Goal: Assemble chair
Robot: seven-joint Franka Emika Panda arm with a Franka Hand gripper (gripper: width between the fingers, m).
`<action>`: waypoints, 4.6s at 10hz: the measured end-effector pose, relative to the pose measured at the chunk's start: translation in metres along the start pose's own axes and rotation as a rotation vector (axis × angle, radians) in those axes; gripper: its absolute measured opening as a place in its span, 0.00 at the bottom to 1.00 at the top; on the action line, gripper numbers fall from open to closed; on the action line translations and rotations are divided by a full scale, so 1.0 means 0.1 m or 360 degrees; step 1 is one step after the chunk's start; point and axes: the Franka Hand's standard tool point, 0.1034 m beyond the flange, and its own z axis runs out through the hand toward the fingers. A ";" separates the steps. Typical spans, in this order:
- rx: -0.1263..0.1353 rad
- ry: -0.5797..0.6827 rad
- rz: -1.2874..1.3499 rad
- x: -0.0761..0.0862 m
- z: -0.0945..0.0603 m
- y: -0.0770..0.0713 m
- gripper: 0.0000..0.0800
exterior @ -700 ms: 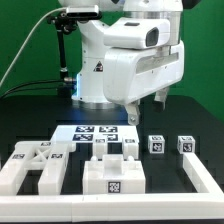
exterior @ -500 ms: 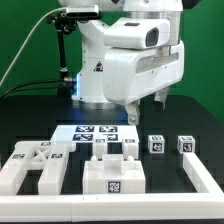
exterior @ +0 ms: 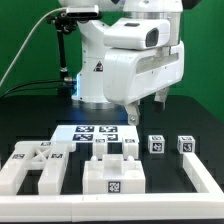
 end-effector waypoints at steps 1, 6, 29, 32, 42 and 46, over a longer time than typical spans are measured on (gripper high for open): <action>0.0000 -0.0002 0.0017 -0.02 0.01 0.01 0.81; -0.0002 -0.0042 0.0317 -0.61 0.20 0.57 0.81; 0.0016 0.0050 0.1219 -0.54 0.93 0.67 0.04; 0.0016 0.0050 0.1219 -0.54 0.93 0.67 0.04; 0.0026 0.0072 0.1457 0.22 0.91 0.59 0.04; 0.0019 0.0081 0.1460 0.22 0.91 0.59 0.04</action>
Offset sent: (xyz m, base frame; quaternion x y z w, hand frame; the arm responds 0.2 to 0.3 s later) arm 0.0144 -0.0606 -0.0143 0.0135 -0.0034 0.1626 0.9866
